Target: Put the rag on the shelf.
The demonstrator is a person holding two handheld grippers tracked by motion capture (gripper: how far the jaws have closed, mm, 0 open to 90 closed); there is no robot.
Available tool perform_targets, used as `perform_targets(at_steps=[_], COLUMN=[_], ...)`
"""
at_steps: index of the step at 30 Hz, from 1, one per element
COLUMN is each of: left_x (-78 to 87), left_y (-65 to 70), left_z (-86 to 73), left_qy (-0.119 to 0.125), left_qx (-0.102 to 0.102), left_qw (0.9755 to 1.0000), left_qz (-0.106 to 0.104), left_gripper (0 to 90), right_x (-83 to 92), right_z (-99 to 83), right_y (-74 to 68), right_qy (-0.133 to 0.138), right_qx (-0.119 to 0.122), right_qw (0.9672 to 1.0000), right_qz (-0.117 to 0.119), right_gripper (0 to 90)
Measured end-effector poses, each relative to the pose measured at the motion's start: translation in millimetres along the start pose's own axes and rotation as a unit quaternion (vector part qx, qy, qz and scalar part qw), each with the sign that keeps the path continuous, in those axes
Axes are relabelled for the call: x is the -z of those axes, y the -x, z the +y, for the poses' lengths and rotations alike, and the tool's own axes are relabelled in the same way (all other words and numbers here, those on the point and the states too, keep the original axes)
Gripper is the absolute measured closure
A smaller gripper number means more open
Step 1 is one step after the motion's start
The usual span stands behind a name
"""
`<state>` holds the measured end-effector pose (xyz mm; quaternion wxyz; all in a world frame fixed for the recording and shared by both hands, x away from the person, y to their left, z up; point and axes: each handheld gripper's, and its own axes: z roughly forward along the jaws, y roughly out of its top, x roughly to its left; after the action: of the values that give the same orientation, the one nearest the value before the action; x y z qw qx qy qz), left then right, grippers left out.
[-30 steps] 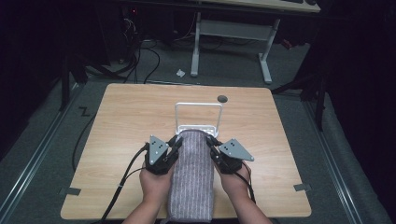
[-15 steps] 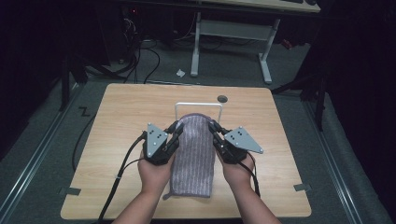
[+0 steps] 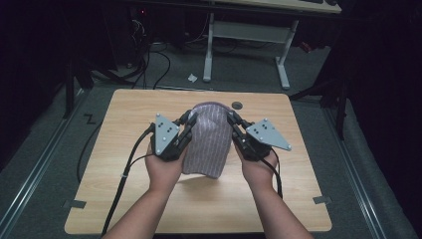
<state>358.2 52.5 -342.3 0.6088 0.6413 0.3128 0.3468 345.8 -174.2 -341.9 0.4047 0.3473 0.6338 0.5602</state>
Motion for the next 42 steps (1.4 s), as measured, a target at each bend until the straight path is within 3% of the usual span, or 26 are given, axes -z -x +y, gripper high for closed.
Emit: perform_targets(at_steps=[9, 16, 18, 22, 23, 27, 31, 34, 37, 40, 42], left_x=[-30.7, -62.2, -72.1, -90.4, -93.8, -109.6, -123.8, -134.2, -144.9, -156.8, -167.0], left_y=[-13.2, -19.8, -25.4, -38.0, -41.5, -58.7, -69.6, -78.3, -82.6, -88.2, -92.7], left_z=[13.3, 12.4, 9.9, 6.0, 5.1, 5.9, 7.0, 5.1, 1.2, -5.2, -10.9], left_qy=[-0.004, -0.022, -0.028, -0.039, -0.041, -0.060, -0.069, -0.080, -0.092, -0.107, -0.142], left_qx=[0.005, -0.014, -0.014, -0.035, -0.032, -0.025, -0.038, -0.024, -0.026, -0.007, -0.001], left_qw=[0.9999, 0.9995, 0.9994, 0.9986, 0.9986, 0.9979, 0.9968, 0.9964, 0.9954, 0.9942, 0.9899], left_qz=[-0.014, -0.019, -0.015, -0.005, -0.002, 0.007, 0.012, 0.013, 0.013, 0.006, 0.006], left_gripper=[79.0, 79.0, 78.9, 78.8, 78.8, 78.7, 78.7, 78.6, 78.4, 77.4, 77.4], right_x=[-20.6, -41.1, -50.5, -71.4, -83.6, -99.7, -116.0, -127.7, -138.9, -154.8, -159.0], right_z=[15.7, 17.3, 16.1, 13.3, 11.2, 8.5, 9.2, 12.2, 12.4, 4.4, 0.6], right_y=[25.8, 48.3, 55.5, 64.0, 66.5, 69.6, 73.3, 77.8, 83.5, 89.9, 91.2], right_qy=[0.002, -0.005, -0.007, -0.012, -0.015, -0.027, -0.038, -0.050, -0.061, -0.088, -0.098], right_qx=[-0.001, -0.013, -0.019, -0.028, -0.032, -0.030, -0.024, -0.027, -0.029, -0.024, -0.030], right_qw=[0.9999, 0.9996, 0.9994, 0.9992, 0.9990, 0.9989, 0.9987, 0.9982, 0.9976, 0.9955, 0.9944], right_qz=[-0.012, -0.027, -0.029, -0.026, -0.026, -0.024, -0.025, -0.018, -0.016, -0.027, -0.026], right_gripper=[85.3, 85.4, 85.4, 85.5, 85.5, 85.5, 85.4, 85.5, 85.5, 85.4, 85.4])
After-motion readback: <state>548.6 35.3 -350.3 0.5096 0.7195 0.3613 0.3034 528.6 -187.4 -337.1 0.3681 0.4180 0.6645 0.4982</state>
